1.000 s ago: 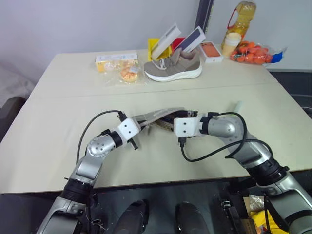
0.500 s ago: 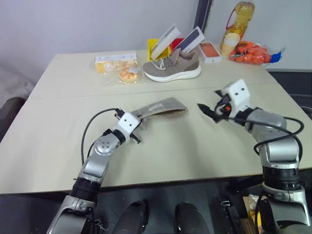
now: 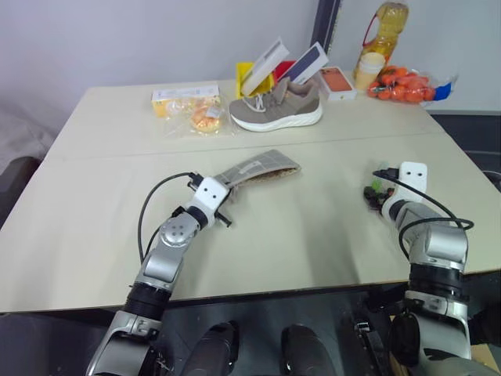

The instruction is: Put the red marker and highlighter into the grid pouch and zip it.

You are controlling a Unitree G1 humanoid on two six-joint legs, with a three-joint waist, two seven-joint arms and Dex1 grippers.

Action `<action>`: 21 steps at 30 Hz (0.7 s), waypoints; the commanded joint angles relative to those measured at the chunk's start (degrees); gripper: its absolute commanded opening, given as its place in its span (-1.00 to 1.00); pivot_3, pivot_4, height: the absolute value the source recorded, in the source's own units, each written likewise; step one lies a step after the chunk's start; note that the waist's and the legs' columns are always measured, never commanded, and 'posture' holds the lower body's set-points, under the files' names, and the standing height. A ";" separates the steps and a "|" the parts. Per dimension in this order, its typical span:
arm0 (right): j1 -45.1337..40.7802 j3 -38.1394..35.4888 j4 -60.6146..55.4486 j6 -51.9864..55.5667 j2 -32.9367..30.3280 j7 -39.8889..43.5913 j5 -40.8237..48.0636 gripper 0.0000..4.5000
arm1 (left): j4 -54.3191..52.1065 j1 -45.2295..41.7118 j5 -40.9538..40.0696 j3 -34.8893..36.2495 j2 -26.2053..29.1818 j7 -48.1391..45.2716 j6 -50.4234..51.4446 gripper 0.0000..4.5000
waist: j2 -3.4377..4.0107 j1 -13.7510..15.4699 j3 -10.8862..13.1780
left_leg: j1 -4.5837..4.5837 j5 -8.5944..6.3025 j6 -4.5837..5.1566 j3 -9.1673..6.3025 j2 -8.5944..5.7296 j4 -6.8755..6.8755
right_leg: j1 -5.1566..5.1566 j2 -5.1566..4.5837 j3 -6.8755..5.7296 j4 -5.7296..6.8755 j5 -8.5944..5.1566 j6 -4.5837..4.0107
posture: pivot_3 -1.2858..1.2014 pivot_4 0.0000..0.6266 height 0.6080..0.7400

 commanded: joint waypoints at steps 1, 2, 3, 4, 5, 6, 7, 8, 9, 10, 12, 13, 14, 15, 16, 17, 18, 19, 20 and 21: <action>-0.73 0.76 -0.18 -2.02 -0.95 -0.19 0.72 -0.27 | -1.16 -0.70 -0.15 0.36 0.02 0.09 -0.35 -1.00 | 0.00 -0.04 0.00 | 0.00 0.00 0.00 0.00 0.00 0.00 | 0.00 0.00 0.00 0.00 0.00 0.00 | 0.03 -0.52 1.00; -0.67 1.53 -0.20 -2.95 -1.25 0.11 0.45 -0.54 | -1.18 -0.69 -0.21 0.51 0.10 0.09 -0.31 -1.00 | 0.00 -0.12 0.00 | 0.01 0.00 0.00 0.00 0.00 0.00 | 0.00 0.01 0.00 0.00 0.00 0.00 | 0.03 -0.52 1.00; -0.59 2.37 -0.38 -3.91 -1.57 0.54 0.18 -0.74 | -1.21 -0.67 -0.28 0.64 0.20 0.07 -0.29 -1.00 | 0.00 -0.15 0.00 | 0.01 0.00 0.00 0.00 0.00 0.00 | 0.00 0.01 0.00 0.00 0.00 0.00 | 0.03 -0.52 1.00; -0.45 3.45 -0.74 -4.96 -2.04 1.20 -0.12 -0.80 | -1.21 -0.67 -0.34 0.75 0.29 0.04 -0.26 -1.00 | 0.00 -0.14 0.00 | 0.01 0.00 0.00 0.00 0.00 0.00 | 0.00 0.01 0.00 0.01 0.00 0.00 | 0.03 -0.52 1.00; -0.34 4.20 -0.94 -5.71 -2.39 1.62 -0.28 -0.80 | -1.21 -0.67 -0.38 0.82 0.34 0.01 -0.24 -1.00 | 0.01 -0.13 0.00 | 0.01 0.00 0.00 0.00 0.00 0.00 | -0.01 0.01 0.00 0.01 0.00 0.00 | 0.03 -0.52 1.00; 0.31 7.48 -2.70 -8.20 -3.82 4.02 -1.44 -0.80 | -1.13 -0.75 -0.51 1.05 0.48 -0.03 -0.22 -1.00 | 0.01 -0.11 0.00 | 0.01 0.00 0.00 0.00 0.00 0.00 | -0.01 0.01 0.00 0.01 0.00 0.00 | 0.03 -0.52 1.00; 0.98 11.39 -4.86 -11.32 -5.59 6.93 -2.97 -0.80 | -1.04 -0.86 -0.76 1.41 0.61 -0.07 -0.16 -1.00 | 0.01 -0.11 0.00 | 0.01 0.00 0.00 0.01 0.00 0.00 | 0.00 0.01 0.00 0.00 0.00 0.00 | 0.03 -0.52 1.00; 1.62 14.77 -6.95 -14.72 -7.21 9.85 -4.09 -0.80 | -0.91 -1.03 -1.01 1.74 0.73 -0.11 -0.11 -1.00 | 0.02 -0.12 0.01 | 0.00 0.00 0.00 0.02 -0.01 0.00 | -0.01 0.01 0.00 0.00 0.00 0.00 | 0.03 -0.52 1.00; 2.27 17.78 -9.15 -18.06 -8.86 13.04 -4.68 -0.80 | -0.77 -1.22 -1.30 2.11 0.88 -0.18 -0.08 -1.00 | 0.02 -0.16 0.01 | 0.01 0.00 0.00 0.03 -0.01 0.00 | -0.01 0.00 0.00 0.00 0.00 0.01 | 0.03 -0.52 1.00; 2.77 20.02 -11.10 -21.20 -10.25 15.86 -4.96 -0.80 | -0.60 -1.43 -1.53 2.43 1.05 -0.25 -0.13 -1.00 | 0.02 -0.32 0.01 | 0.01 0.00 0.00 0.02 0.00 0.00 | -0.01 0.01 0.00 -0.01 -0.01 0.01 | 0.03 -0.52 1.00; 3.71 22.95 -14.24 -26.21 -12.48 20.20 -5.12 -0.80 | -0.21 -1.92 -1.93 2.97 1.40 -0.35 -0.20 -1.00 | 0.02 -0.35 0.01 | 0.01 0.00 0.00 0.02 0.01 -0.01 | -0.02 0.02 -0.01 -0.01 -0.01 0.02 | 0.03 -0.52 1.00; 4.20 23.95 -15.18 -28.41 -13.44 21.82 -5.31 -0.80 | -0.06 -2.11 -2.10 3.15 1.52 -0.38 -0.22 -1.00 | 0.01 -0.31 0.01 | 0.01 -0.01 0.00 0.02 0.03 -0.01 | -0.01 0.04 -0.01 0.00 -0.01 0.02 | 0.03 -0.52 1.00; 4.86 24.98 -16.52 -30.31 -14.48 24.04 -5.18 -0.80 | 0.12 -2.33 -2.33 3.36 1.67 -0.40 -0.25 -1.00 | 0.00 -0.20 0.01 | 0.01 -0.01 0.00 0.02 0.03 0.00 | 0.00 0.04 -0.02 -0.01 -0.01 0.02 | 0.03 -0.52 1.00; 5.53 25.92 -17.74 -32.18 -15.50 26.02 -5.14 -0.80 | 0.29 -2.53 -2.52 3.55 1.83 -0.46 -0.28 -1.00 | -0.01 -0.06 0.01 | 0.01 -0.01 0.00 0.01 0.03 0.00 | 0.02 0.04 -0.02 -0.02 -0.01 0.02 | 0.03 -0.52 1.00; 6.17 26.82 -18.77 -33.75 -16.47 27.70 -5.29 -0.80 | 0.38 -2.62 -2.70 3.73 1.99 -0.54 -0.34 -1.00 | -0.03 0.13 0.02 | 0.01 -0.01 0.00 0.01 0.02 0.02 | 0.05 0.03 -0.03 -0.04 -0.01 0.02 | 0.03 -0.52 1.00; 6.59 27.33 -19.23 -34.41 -17.09 28.71 -5.45 -0.80 | 0.40 -2.66 -2.85 3.84 2.08 -0.62 -0.38 -1.00 | -0.04 0.17 0.03 | 0.01 -0.01 0.00 0.00 0.00 0.03 | 0.06 0.01 -0.03 -0.05 -0.01 0.03 | 0.03 -0.52 1.00; 6.90 27.92 -19.34 -35.01 -17.68 29.32 -5.97 -0.80 | 0.39 -2.67 -2.99 3.94 2.10 -0.72 -0.45 -1.00 | -0.04 0.15 0.03 | 0.01 -0.01 0.00 0.00 0.00 0.04 | 0.06 0.01 -0.03 -0.06 -0.01 0.03 | 0.03 -0.52 1.00; 7.14 28.39 -19.26 -35.55 -18.12 29.77 -6.57 -0.80 | 0.35 -2.62 -3.07 3.96 2.09 -0.79 -0.56 -1.00 | -0.04 0.14 0.03 | 0.01 -0.01 0.00 0.00 0.00 0.05 | 0.06 0.00 -0.03 -0.06 0.00 0.03 | 0.03 -0.52 1.00; 7.32 28.87 -19.11 -36.24 -18.45 30.19 -7.12 -0.80 | 0.29 -2.59 -3.15 3.93 2.06 -0.90 -0.63 -1.00 | -0.04 0.15 0.03 | 0.01 -0.01 0.00 0.00 -0.01 0.05 | 0.06 0.00 -0.03 -0.05 0.00 0.04 | 0.03 -0.52 1.00; 7.40 29.17 -18.96 -36.78 -18.63 30.42 -7.47 -0.80 | 0.19 -2.56 -3.19 3.88 2.03 -0.98 -0.66 -1.00 | -0.05 0.15 0.04 | 0.01 -0.01 0.00 -0.01 0.00 0.06 | 0.06 0.00 -0.03 -0.05 0.00 0.04 | 0.03 -0.52 1.00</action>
